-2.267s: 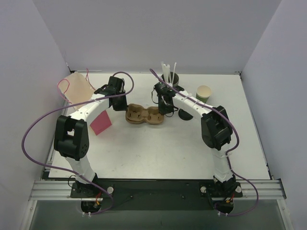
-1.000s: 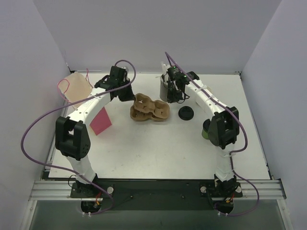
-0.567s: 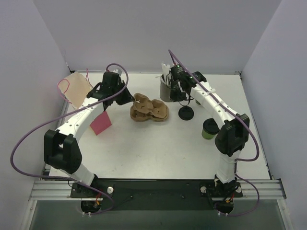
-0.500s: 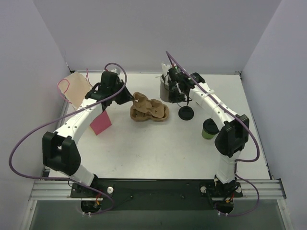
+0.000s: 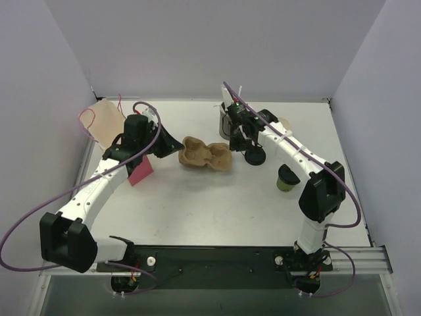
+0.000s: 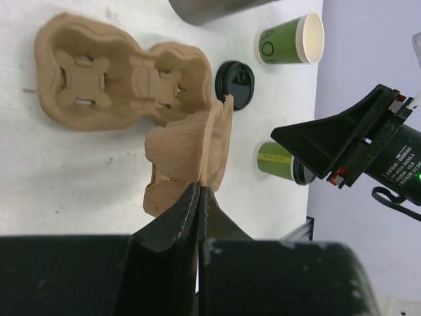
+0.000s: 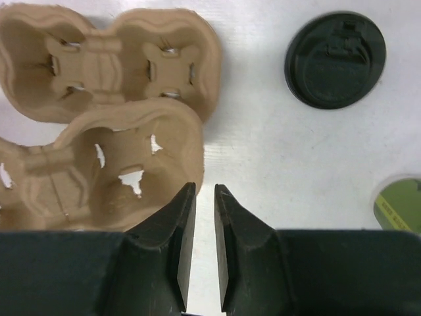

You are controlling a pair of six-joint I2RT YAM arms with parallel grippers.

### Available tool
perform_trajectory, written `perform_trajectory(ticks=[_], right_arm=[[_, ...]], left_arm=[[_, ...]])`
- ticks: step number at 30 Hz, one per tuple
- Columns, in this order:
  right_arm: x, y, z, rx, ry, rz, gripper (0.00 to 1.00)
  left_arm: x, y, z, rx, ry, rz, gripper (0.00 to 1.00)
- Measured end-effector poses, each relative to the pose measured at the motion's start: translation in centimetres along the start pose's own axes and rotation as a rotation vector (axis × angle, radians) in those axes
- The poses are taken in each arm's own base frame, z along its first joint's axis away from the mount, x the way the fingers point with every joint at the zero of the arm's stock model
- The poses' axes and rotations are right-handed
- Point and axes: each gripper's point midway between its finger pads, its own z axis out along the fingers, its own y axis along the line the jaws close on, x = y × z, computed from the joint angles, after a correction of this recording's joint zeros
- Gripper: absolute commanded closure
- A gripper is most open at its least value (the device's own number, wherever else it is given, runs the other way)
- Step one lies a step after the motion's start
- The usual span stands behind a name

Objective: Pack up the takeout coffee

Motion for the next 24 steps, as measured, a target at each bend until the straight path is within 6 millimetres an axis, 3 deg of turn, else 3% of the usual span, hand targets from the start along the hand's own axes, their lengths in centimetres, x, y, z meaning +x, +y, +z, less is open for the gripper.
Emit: perform_trajectory(ticks=[4, 9, 13, 16, 17, 21, 24], right_arm=[[2.4, -1.7, -1.1, 0.013, 0.006, 0.014, 0.78], [6.1, -3.7, -2.2, 0.003, 0.006, 0.043, 0.7], [8.8, -4.3, -1.0, -0.016, 0.027, 0.062, 0.61], [11.3, -4.6, 0.6, -0.025, 0.074, 0.068, 0.61], [12.0, -4.6, 1.0, -0.026, 0.092, 0.071, 0.6], [12.9, -4.0, 1.8, -0.035, 0.115, 0.073, 0.57], [13.2, -3.6, 1.9, -0.037, 0.119, 0.079, 0.56]], left_arm=[[2.1, 0.7, -1.1, 0.026, 0.033, -0.023, 1.0], [7.5, 4.4, -0.7, -0.028, 0.15, -0.047, 1.0], [11.9, 7.6, 0.3, -0.11, 0.26, -0.051, 1.0], [13.4, 8.7, 0.7, -0.158, 0.302, -0.027, 0.79], [13.5, 9.1, 0.7, -0.177, 0.306, -0.016, 0.67], [13.1, 9.9, 0.4, -0.23, 0.303, 0.027, 0.52], [12.0, 9.4, 0.3, -0.241, 0.281, 0.072, 0.49]])
